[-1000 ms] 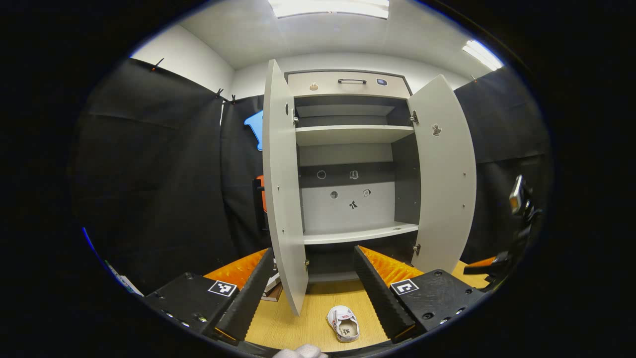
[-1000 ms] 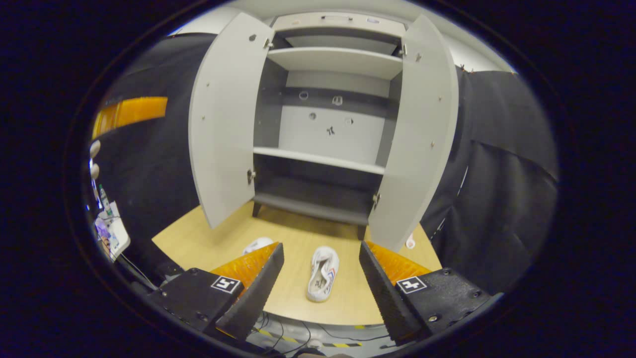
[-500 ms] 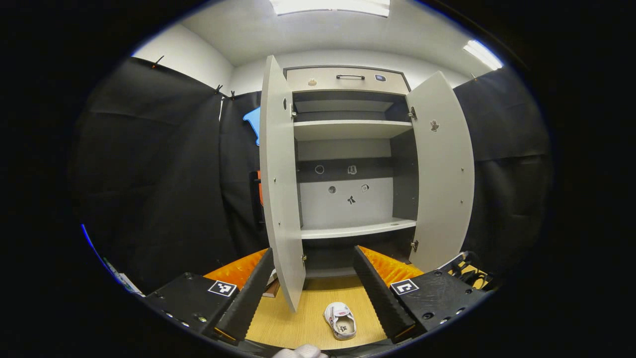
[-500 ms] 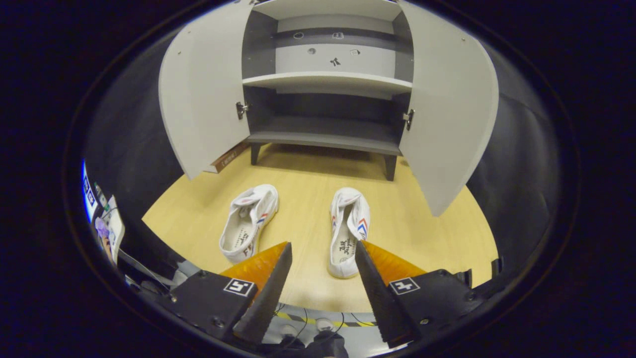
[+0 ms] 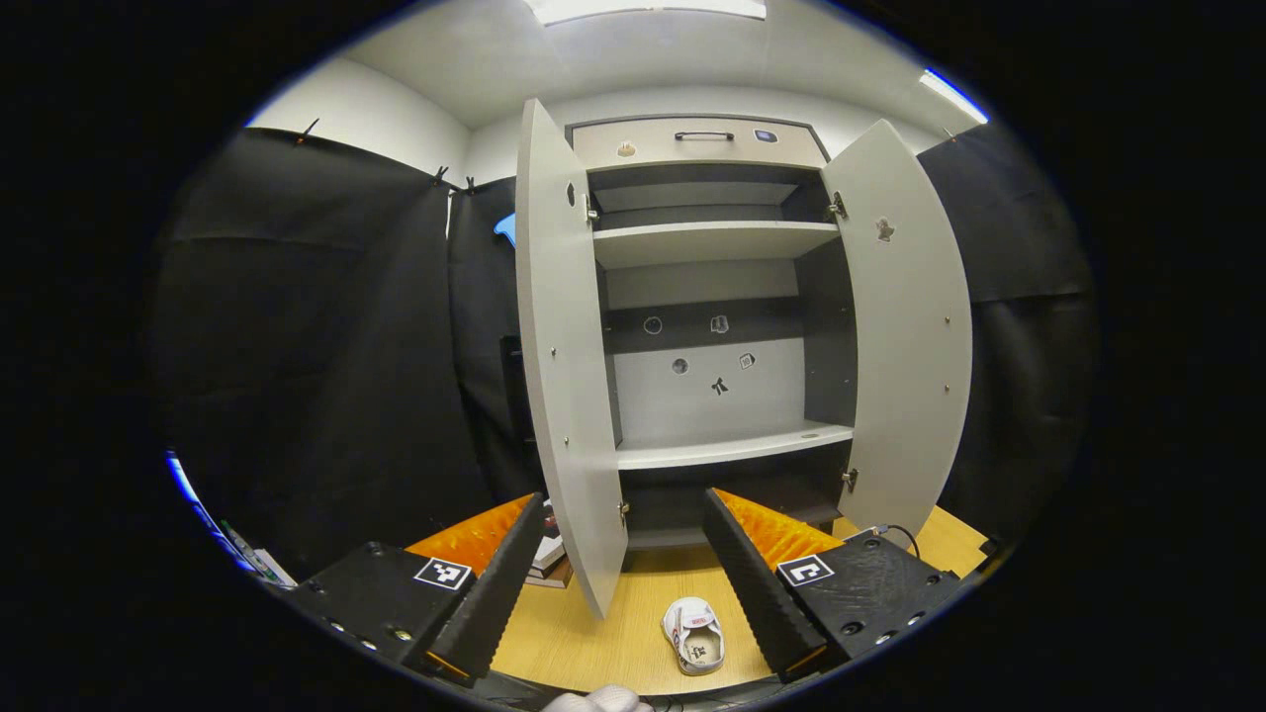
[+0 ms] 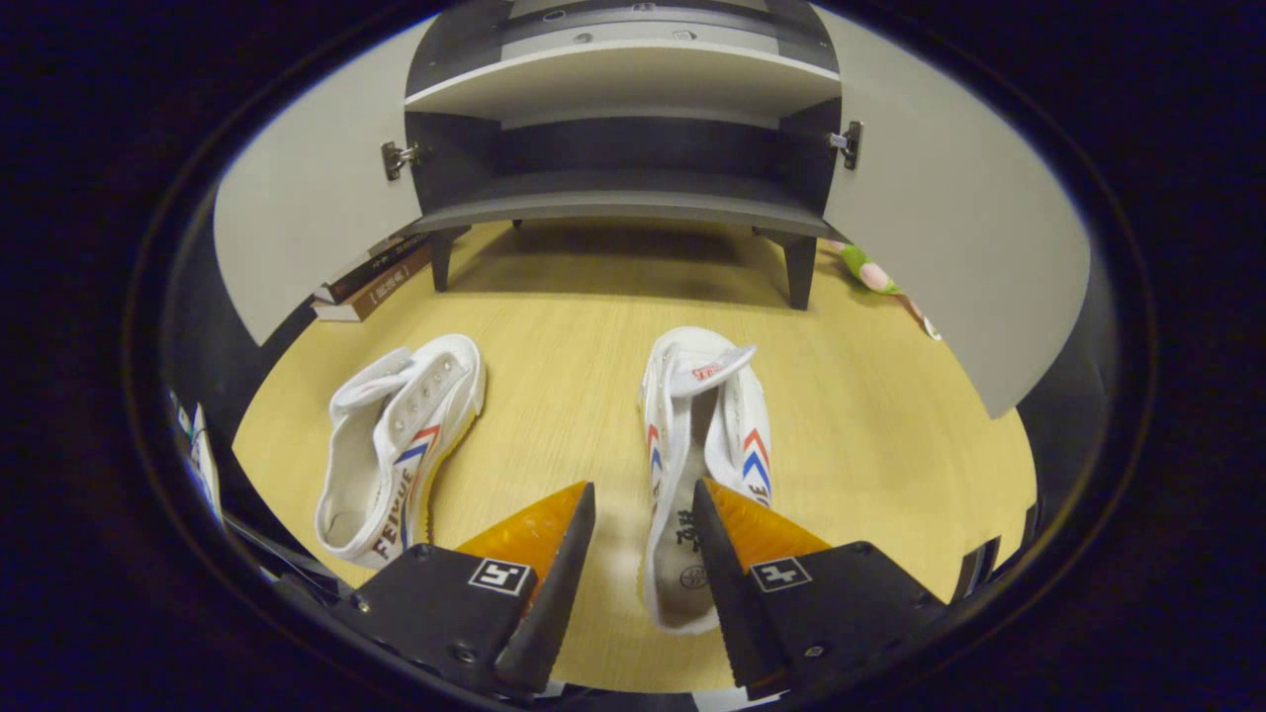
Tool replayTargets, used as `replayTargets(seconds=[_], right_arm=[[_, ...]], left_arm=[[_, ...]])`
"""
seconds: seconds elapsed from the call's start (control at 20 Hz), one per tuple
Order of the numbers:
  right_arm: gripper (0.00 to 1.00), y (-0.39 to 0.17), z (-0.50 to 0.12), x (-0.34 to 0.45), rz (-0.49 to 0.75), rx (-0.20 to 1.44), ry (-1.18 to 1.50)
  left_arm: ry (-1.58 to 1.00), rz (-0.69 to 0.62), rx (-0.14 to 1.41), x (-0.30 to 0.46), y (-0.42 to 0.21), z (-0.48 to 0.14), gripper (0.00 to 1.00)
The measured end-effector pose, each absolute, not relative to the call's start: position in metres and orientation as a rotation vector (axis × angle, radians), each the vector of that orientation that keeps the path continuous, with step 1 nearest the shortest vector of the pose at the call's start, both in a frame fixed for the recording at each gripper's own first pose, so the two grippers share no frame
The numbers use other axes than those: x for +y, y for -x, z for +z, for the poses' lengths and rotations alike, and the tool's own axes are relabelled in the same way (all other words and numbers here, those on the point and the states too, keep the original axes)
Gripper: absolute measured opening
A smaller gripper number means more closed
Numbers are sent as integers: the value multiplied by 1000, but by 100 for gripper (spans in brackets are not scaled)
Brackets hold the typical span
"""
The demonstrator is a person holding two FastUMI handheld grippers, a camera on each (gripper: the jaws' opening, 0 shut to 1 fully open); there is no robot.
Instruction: Grab one shoe with the right hand and put it into the shoe cabinet, grab the other shoe with the left hand and put it into the shoe cabinet; then close the right door with the right hand and the left door with the left hand.
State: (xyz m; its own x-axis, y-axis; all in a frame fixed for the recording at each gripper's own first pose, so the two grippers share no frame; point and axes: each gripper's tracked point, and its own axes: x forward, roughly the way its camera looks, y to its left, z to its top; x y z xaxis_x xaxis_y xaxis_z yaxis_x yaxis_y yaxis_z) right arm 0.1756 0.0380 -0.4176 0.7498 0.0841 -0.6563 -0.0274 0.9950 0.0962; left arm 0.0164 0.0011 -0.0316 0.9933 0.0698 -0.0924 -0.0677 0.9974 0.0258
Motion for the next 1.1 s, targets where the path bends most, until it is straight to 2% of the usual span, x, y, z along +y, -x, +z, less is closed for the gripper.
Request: replayTargets(seconds=[0.05,0.1,0.15,0.2,0.25,0.45,0.5,0.55,0.85,1.1], right_arm=[[63,-185,-419,41,70,714,-100],[54,-195,-420,44,75,709,-115],[51,-206,-423,46,78,709,-131],[57,-215,-424,45,75,704,-144],[57,-223,-425,45,67,698,-155],[24,-242,-433,36,28,696,-201],[7,-243,-433,36,36,699,-198],[11,-243,-435,34,41,703,-195],[6,-234,-414,29,103,719,-201],[7,-219,-346,34,159,647,-122]], left_arm=[[-22,78,96,2,-20,-33,96],[-22,85,100,3,-23,-33,96],[-23,94,104,3,-26,-34,96],[-24,101,110,4,-29,-35,96],[-26,106,114,3,-33,-37,96],[-27,121,134,2,-43,-42,96],[-26,123,138,2,-46,-44,96],[-28,126,138,2,-48,-43,96],[-16,120,133,-4,-56,-44,96],[1,101,121,-9,-56,-43,96]])
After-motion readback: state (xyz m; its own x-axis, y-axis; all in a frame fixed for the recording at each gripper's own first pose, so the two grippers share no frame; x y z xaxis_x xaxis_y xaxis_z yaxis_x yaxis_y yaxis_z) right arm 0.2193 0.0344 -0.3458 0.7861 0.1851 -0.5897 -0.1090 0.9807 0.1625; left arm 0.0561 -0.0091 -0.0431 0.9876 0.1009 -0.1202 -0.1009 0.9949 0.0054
